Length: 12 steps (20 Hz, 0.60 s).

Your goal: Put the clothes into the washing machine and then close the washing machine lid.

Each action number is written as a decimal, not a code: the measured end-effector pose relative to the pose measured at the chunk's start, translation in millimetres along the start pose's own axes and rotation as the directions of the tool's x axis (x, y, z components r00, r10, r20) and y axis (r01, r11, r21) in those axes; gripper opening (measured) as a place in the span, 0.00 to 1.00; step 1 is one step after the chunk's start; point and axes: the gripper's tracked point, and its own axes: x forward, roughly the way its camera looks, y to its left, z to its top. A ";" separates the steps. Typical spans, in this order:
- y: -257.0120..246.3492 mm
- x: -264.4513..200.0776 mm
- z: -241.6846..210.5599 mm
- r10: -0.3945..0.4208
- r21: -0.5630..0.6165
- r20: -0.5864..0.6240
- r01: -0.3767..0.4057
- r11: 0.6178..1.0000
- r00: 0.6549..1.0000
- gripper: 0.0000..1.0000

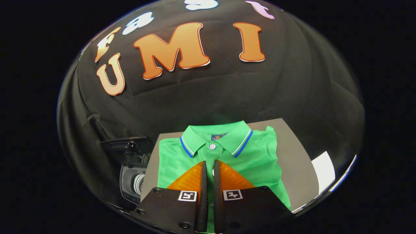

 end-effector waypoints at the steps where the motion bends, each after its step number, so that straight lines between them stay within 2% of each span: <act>1: 0.7 -3.9 5.1 0.013 0.003 0.018 -0.013 1.000 1.000 0.16; 7: 12.4 -36.8 44.0 0.079 0.017 0.175 -0.083 0.996 0.981 0.16; 12: 33.4 -66.6 59.2 0.100 0.010 0.230 -0.105 0.994 0.968 0.16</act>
